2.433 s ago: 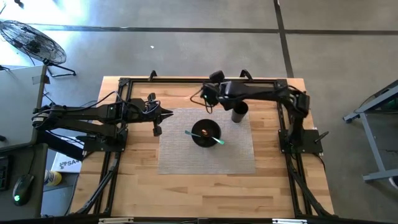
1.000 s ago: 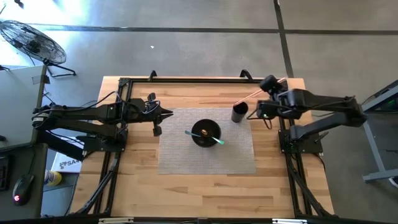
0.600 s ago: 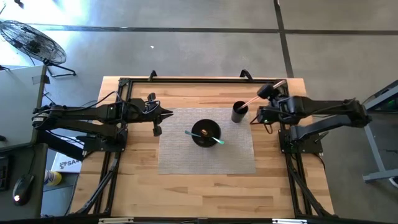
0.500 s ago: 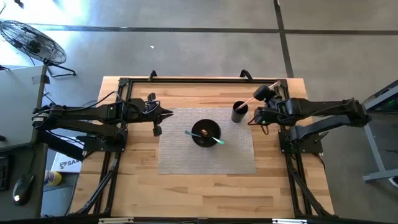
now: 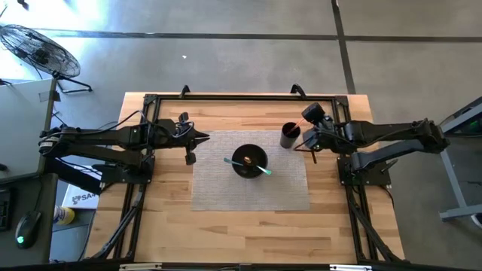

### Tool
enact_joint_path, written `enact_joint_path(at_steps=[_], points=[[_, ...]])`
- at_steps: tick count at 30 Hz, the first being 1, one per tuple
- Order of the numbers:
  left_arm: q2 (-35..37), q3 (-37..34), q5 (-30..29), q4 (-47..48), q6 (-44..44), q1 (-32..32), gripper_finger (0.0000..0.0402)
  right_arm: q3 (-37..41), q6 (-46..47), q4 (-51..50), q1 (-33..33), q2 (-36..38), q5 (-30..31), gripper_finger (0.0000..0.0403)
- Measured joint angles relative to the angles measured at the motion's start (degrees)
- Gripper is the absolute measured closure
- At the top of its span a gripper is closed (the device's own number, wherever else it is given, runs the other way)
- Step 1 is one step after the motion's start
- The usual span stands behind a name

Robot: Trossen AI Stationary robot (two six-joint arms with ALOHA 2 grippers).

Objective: Pick & Place Utensil
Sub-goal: Put the orange straw into the black cup, then return to Home Position

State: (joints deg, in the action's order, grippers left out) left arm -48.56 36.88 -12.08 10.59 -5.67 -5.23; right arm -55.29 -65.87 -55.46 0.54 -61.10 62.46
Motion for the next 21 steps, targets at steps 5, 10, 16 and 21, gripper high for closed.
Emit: enact_joint_path(at_steps=[5, 10, 16, 21], points=[[0.0, 0.0, 0.0, 0.0, 0.0, 0.0, 0.0367, 0.0, 7.8, 5.0, 0.7, 0.0, -3.1, 0.0302], [0.0, 0.0, 0.0, 0.0, 0.0, 0.0, 0.0367, -0.1, 18.1, 13.1, 2.5, 0.0, -1.3, 0.0274], [0.0, 0.0, 0.0, 0.0, 0.0, 0.0, 0.0367, -0.2, 21.6, 23.2, 4.2, 0.4, -7.8, 0.0253], [0.0, 0.0, 0.0, 0.0, 0.0, 0.0, 0.0367, -0.2, 31.7, 33.7, 4.0, 0.4, -19.5, 0.0253]])
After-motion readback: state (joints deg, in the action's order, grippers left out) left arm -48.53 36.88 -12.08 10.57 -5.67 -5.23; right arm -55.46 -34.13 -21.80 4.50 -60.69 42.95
